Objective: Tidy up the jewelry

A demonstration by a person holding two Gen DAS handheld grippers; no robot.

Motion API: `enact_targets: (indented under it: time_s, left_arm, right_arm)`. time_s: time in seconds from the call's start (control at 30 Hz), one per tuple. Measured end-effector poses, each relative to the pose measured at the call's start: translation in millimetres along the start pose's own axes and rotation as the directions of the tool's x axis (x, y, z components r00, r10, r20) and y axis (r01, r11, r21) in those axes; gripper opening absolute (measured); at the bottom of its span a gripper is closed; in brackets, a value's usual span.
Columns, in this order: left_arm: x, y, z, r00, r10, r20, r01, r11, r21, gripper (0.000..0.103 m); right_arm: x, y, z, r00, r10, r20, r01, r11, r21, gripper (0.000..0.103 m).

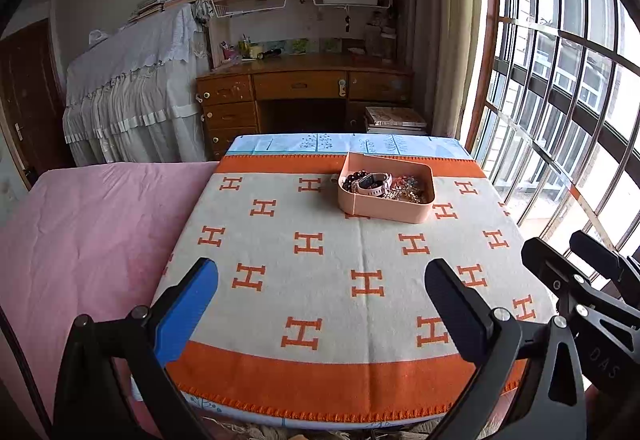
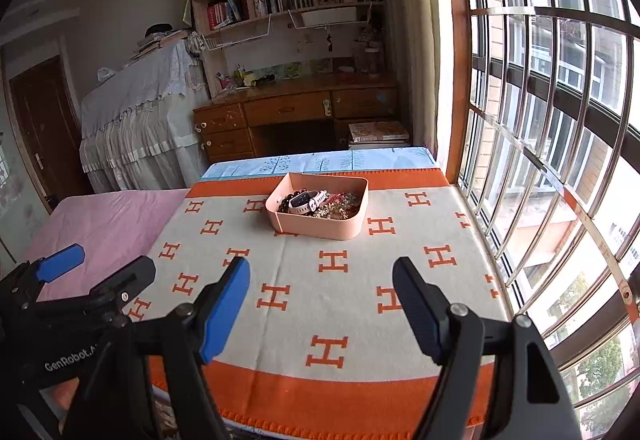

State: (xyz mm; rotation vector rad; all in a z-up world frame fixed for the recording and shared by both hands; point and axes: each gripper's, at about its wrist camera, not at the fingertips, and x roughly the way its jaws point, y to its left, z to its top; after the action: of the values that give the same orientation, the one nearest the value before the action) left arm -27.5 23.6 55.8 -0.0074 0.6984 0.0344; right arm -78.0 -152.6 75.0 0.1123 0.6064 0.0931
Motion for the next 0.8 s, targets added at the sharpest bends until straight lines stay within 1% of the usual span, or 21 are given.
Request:
enact_targets:
  time_s: [0.2,0.8]
  left_arm:
    - [-1.1,-0.5,-1.5,1.000,0.002,0.003,-0.002,1.000,-0.015,0.102]
    - [-6.7,-0.1,-1.6,1.000,0.029,0.010,-0.029,1.000,-0.007,0.102]
  right_arm:
    - [-6.4,2.3,-1.6,1.000,0.007,0.022,-0.007,1.000,-0.009,0.075]
    - [-7.1,1.9,-2.5,1.000,0.011,0.025,-0.011,1.000,-0.010,0.075]
